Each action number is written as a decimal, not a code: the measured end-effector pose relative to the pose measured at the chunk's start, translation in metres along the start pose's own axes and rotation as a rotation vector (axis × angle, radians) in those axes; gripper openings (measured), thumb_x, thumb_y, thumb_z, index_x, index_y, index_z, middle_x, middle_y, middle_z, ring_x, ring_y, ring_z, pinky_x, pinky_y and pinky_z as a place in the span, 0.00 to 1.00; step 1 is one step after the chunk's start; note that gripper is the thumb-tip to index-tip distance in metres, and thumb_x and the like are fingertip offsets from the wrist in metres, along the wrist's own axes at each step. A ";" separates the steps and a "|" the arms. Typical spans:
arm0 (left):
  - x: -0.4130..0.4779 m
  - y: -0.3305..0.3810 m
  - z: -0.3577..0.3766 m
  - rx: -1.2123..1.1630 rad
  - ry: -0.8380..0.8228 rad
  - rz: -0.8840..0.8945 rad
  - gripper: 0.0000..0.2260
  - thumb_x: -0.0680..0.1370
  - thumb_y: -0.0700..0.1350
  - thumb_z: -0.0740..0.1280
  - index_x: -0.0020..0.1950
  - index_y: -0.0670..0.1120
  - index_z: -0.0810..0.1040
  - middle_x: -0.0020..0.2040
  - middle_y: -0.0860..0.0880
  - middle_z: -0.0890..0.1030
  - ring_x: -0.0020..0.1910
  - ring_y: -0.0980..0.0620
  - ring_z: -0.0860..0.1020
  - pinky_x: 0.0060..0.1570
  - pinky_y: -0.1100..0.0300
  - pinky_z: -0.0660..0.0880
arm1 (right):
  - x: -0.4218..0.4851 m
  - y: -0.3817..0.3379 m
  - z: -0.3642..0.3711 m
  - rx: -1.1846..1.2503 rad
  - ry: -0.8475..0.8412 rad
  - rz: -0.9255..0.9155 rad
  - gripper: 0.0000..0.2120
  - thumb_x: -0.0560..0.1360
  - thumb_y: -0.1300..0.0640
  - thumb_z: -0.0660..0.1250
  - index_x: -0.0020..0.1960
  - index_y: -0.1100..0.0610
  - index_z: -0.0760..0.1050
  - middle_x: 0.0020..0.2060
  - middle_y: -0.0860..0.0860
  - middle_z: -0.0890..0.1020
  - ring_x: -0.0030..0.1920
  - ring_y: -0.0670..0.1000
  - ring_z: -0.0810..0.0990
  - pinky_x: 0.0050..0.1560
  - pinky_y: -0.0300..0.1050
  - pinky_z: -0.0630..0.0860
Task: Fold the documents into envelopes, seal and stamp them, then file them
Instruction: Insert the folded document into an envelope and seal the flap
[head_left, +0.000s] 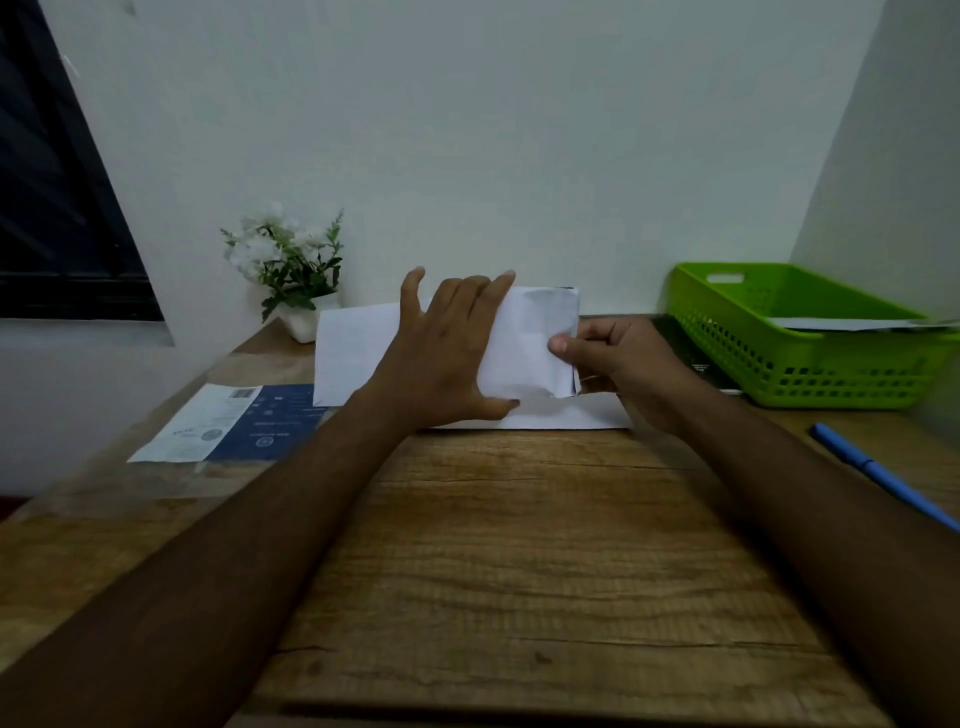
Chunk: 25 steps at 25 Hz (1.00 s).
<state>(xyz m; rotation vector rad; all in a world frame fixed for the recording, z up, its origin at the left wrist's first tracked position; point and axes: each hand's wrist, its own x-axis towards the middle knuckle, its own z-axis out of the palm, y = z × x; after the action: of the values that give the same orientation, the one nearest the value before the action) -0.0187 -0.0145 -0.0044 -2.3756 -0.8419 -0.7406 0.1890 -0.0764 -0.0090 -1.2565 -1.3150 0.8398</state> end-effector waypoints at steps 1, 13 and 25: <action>0.000 0.001 0.000 0.002 -0.003 -0.001 0.49 0.62 0.70 0.65 0.75 0.43 0.57 0.67 0.45 0.69 0.65 0.46 0.68 0.68 0.38 0.51 | 0.000 0.001 -0.002 0.016 -0.005 0.010 0.13 0.66 0.52 0.75 0.44 0.61 0.81 0.41 0.54 0.85 0.41 0.53 0.83 0.45 0.50 0.80; -0.003 -0.015 0.002 -0.047 0.011 -0.093 0.47 0.61 0.73 0.59 0.72 0.45 0.62 0.63 0.45 0.73 0.62 0.46 0.71 0.66 0.37 0.55 | 0.000 0.003 -0.012 0.229 -0.268 0.137 0.16 0.69 0.56 0.68 0.55 0.60 0.80 0.48 0.56 0.84 0.44 0.51 0.84 0.39 0.41 0.81; -0.003 -0.016 0.006 -0.101 0.004 -0.134 0.48 0.61 0.77 0.59 0.72 0.48 0.62 0.64 0.48 0.72 0.63 0.48 0.70 0.67 0.40 0.55 | -0.003 0.000 -0.010 0.172 -0.258 0.062 0.13 0.67 0.60 0.69 0.51 0.59 0.81 0.43 0.55 0.86 0.40 0.50 0.85 0.39 0.41 0.81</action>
<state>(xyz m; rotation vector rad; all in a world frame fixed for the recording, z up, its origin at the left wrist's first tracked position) -0.0298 -0.0013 -0.0064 -2.4230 -0.9913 -0.8589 0.1987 -0.0812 -0.0077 -1.0838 -1.3778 1.1643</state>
